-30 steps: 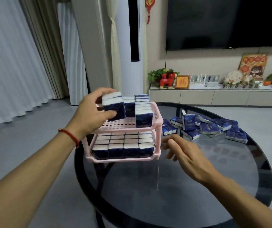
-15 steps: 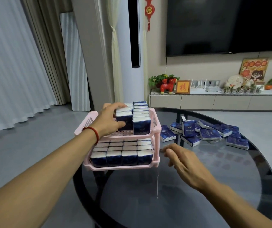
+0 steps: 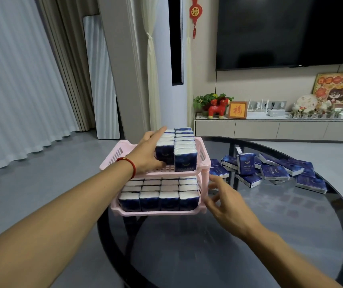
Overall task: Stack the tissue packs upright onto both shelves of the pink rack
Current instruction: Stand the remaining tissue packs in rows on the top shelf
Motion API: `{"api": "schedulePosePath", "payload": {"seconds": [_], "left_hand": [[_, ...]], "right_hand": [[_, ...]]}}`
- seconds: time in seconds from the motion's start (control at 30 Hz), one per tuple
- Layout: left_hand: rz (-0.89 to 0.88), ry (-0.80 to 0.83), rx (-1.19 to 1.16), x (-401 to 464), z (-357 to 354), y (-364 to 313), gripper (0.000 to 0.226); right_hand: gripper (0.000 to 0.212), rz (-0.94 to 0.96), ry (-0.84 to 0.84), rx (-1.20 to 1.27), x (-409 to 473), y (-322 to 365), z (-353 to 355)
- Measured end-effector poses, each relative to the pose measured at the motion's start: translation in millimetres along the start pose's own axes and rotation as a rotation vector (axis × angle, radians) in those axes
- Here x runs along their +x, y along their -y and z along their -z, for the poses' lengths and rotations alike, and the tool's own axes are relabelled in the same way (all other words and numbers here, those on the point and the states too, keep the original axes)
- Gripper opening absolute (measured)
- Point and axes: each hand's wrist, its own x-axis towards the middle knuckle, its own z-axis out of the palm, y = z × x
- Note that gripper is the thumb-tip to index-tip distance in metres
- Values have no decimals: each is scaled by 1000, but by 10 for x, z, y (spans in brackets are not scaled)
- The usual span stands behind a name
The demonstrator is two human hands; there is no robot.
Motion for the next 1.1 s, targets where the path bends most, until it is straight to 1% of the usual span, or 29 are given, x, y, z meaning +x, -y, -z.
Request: {"api": "schedulePosePath", "payload": {"seconds": [0.07,0.13,0.27,0.37,0.47,0.57,0.7,0.77,0.83,0.9,1.03,1.1], "left_hand": [[-11,18,16,61,22,31,118],[-34,28,49,125,35,49,117],[-81,12,81,205,37,40,105],[-84,3,55,261,46,73,98],[-42,-8,66,313,56,107,98],[-51,9,73,323,63,105,98],[-65,59,81,276,121,126,107],[-60,87,44,252,160,132,115],[-45,109,15,234,188,111,117],[-64,90,44,230,199,82,110],[-157,24,116,249,170,22,79],[-170,9,122,268,156,17,74]], "right_hand": [[40,-1,-2,12,31,15,-53],[33,-34,-13,19,56,19,-105],[22,-87,-55,34,113,-2,-155],[20,-103,-41,53,131,-6,-151],[21,-100,-47,53,133,6,-159],[20,-108,-51,49,130,18,-167],[17,-111,-51,45,133,23,-167],[17,-121,-39,42,144,17,-168],[16,-121,-27,45,153,9,-173],[16,-117,-18,46,156,3,-172],[15,-115,-24,53,159,-17,-173],[15,-106,-23,55,164,-24,-170]]}}
